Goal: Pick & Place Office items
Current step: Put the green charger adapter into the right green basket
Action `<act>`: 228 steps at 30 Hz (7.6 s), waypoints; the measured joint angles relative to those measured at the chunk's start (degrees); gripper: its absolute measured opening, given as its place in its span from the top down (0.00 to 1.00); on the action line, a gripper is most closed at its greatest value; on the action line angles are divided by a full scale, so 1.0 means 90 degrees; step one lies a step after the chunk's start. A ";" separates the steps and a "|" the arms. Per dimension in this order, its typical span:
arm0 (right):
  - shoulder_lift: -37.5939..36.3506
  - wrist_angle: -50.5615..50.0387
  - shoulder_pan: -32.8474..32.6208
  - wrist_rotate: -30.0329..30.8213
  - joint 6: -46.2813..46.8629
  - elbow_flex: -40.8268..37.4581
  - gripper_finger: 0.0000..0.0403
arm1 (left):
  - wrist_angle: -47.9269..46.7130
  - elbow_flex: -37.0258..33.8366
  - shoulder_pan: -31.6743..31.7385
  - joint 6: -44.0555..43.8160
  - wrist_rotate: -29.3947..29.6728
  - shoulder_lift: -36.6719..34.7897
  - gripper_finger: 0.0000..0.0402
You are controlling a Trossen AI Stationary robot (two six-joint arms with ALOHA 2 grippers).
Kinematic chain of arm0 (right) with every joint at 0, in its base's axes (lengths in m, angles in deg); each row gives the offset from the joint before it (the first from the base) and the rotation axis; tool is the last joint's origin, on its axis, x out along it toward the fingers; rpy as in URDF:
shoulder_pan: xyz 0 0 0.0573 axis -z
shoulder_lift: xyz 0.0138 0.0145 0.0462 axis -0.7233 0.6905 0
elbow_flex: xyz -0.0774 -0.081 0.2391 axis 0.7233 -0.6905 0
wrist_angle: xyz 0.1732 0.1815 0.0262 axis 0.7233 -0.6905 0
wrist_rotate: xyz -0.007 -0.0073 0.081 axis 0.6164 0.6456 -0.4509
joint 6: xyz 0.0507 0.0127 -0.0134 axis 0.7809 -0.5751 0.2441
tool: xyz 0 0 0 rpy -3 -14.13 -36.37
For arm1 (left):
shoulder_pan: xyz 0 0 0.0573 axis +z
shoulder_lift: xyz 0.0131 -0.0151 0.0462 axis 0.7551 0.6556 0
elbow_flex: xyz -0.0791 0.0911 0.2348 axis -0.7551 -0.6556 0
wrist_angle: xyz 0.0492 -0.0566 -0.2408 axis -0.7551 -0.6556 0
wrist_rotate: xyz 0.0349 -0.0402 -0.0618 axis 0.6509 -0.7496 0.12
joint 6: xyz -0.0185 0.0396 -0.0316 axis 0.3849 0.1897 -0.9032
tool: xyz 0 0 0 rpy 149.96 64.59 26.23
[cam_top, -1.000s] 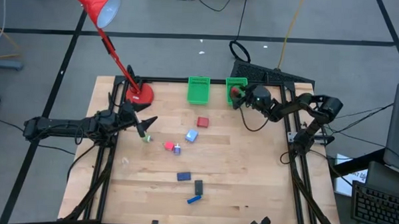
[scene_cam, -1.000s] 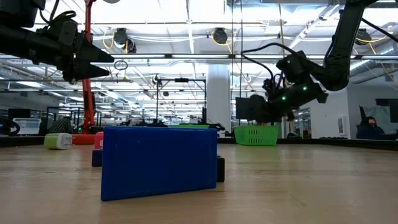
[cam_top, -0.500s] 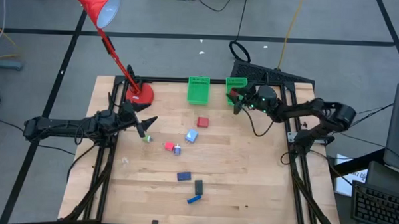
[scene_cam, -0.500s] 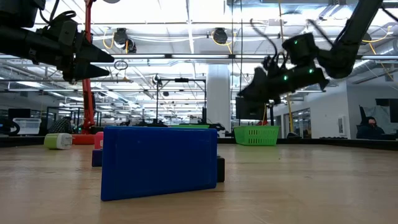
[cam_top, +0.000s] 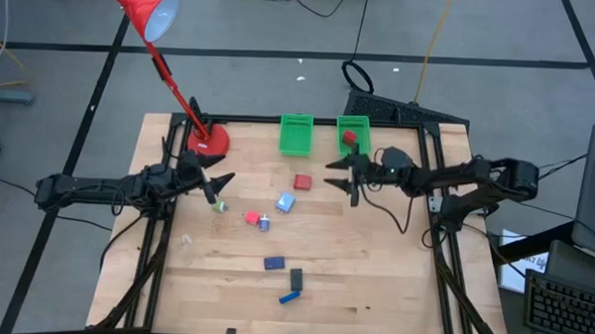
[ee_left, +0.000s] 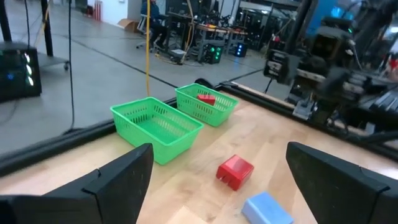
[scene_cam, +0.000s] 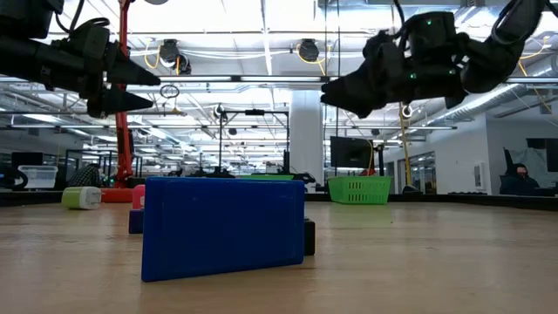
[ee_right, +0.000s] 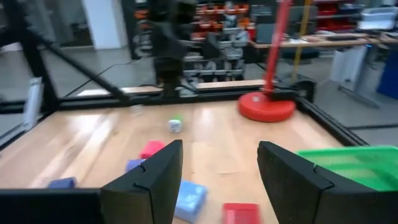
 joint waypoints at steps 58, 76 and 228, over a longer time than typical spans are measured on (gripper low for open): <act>0.0002 0.0125 -0.0930 0.1841 -0.0322 0.0000 0.51 | -0.5547 0.1980 -0.0887 -0.1499 -0.2092 0.3477 0.34; 0.0002 0.0140 -0.0930 0.1838 -0.0322 0.0000 0.51 | -0.4484 0.1855 -0.0887 -0.0738 -0.1343 0.4861 0.45; 0.1054 0.0893 -0.1146 0.0824 -0.2202 0.1345 0.51 | 0.7408 0.1882 0.0241 0.1378 -0.3108 0.6921 0.67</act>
